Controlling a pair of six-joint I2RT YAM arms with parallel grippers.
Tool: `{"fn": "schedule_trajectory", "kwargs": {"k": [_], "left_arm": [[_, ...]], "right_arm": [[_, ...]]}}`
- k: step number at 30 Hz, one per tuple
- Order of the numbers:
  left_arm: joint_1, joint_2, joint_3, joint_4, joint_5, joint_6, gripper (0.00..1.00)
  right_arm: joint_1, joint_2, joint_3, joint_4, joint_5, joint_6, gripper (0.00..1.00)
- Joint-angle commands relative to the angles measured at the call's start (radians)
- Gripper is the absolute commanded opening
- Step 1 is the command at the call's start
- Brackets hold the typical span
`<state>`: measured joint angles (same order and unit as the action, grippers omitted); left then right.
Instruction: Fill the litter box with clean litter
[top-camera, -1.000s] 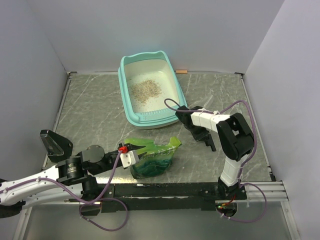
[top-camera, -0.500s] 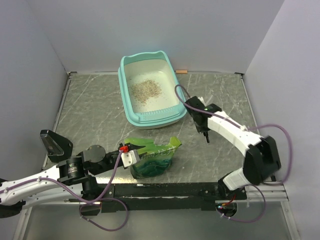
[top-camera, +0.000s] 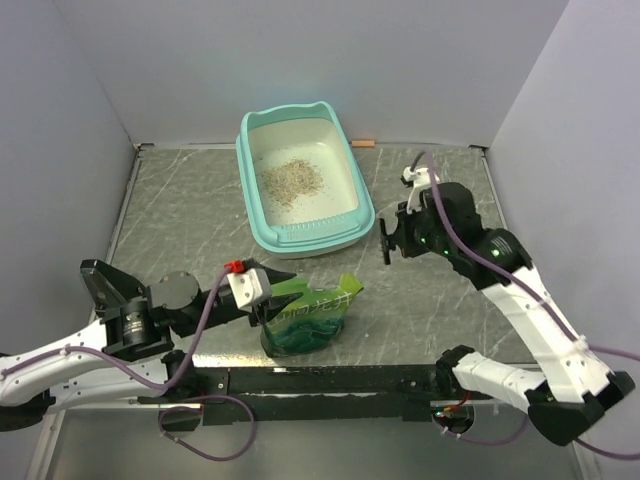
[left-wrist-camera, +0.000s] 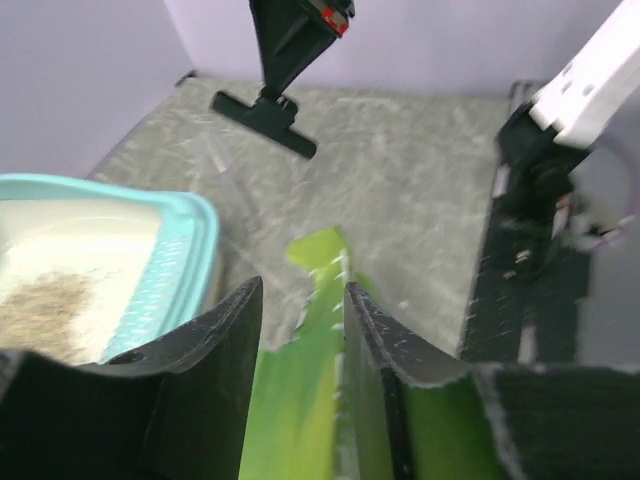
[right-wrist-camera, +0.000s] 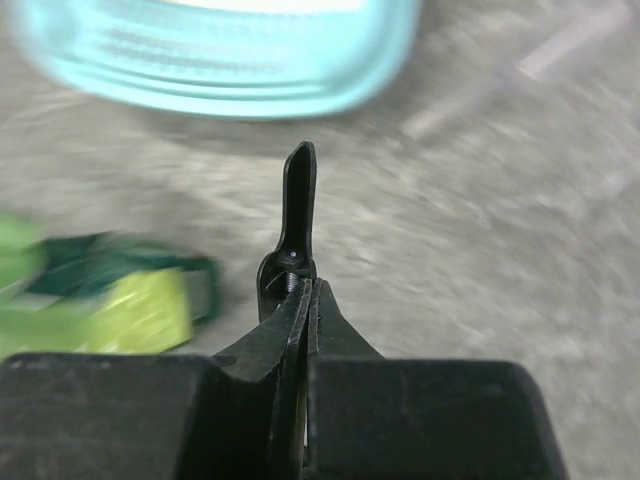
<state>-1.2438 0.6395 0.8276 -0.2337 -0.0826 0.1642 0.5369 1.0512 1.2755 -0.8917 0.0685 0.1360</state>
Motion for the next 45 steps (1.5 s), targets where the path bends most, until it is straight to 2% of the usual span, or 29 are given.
{"fn": "schedule_trajectory", "kwargs": {"k": [1, 4, 9, 16, 20, 30, 45], "left_arm": [[0.003, 0.092, 0.134, -0.019, 0.075, -0.201, 0.44], [0.004, 0.135, 0.182, -0.013, 0.154, -0.258, 0.42], [0.004, 0.121, 0.139, 0.105, 0.213, -0.336, 0.44], [0.003, 0.057, 0.048, 0.267, 0.25, -0.399, 0.46], [0.004, 0.032, 0.009, 0.348, 0.261, -0.431, 0.52], [0.003, 0.008, -0.01, 0.407, 0.233, -0.482, 0.58], [0.004, 0.011, -0.031, 0.427, 0.221, -0.5, 0.58]], "right_arm": [[0.014, -0.074, 0.047, 0.056, -0.356, -0.05, 0.0], [0.026, -0.095, 0.056, 0.083, -0.505, -0.072, 0.0], [0.048, -0.146, 0.054, 0.134, -0.721, -0.081, 0.0], [0.087, -0.161, 0.107, 0.171, -0.869, -0.064, 0.0], [0.144, -0.169, 0.114, 0.203, -0.883, -0.047, 0.0], [0.313, -0.135, 0.128, 0.249, -0.796, -0.033, 0.0], [0.383, -0.142, 0.107, 0.317, -0.768, -0.01, 0.0]]}}
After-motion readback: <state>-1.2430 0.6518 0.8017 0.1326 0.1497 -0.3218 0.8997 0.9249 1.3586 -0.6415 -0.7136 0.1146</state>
